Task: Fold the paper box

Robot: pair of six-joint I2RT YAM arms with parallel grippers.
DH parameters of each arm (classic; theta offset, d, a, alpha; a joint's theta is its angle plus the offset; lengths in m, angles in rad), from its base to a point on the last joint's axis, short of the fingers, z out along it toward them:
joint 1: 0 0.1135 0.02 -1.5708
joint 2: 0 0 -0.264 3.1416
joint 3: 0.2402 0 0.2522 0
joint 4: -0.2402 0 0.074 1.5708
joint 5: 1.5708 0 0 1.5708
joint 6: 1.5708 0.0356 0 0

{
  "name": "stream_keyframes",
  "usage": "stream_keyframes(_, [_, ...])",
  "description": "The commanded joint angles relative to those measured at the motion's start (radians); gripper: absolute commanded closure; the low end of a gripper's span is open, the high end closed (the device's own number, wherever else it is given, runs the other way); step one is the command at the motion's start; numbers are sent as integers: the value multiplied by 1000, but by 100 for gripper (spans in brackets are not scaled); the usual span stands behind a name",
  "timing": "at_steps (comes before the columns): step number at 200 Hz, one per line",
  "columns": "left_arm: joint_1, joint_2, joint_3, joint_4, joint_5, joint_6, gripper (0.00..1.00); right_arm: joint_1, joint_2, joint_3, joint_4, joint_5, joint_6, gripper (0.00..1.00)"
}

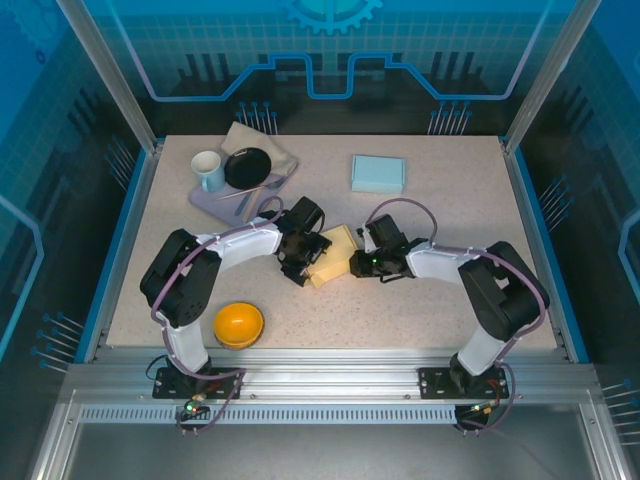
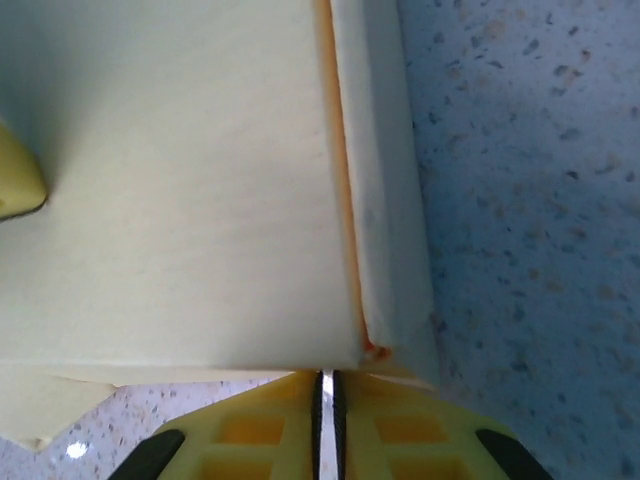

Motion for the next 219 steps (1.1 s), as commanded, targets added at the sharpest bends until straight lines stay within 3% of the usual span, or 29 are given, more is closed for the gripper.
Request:
stream_keyframes(1, [-28,52,-57,-91,25,3,14,-26,68,38,96,-9,19,86])
stream_keyframes(50, [-28,3,-15,-175,-13,86,10,-138,77,36,77,-57,-15,86])
stream_keyframes(114, [-24,-73,61,-303,-122,178,8,-131,-7,42,-40,-32,-122,79])
stream_keyframes(171, [9,-125,152,-357,-187,322,8,19,-210,5,-207,127,-280,67])
stream_keyframes(219, [99,-63,185,-267,-125,626,8,171,-300,-16,-229,183,-297,63])
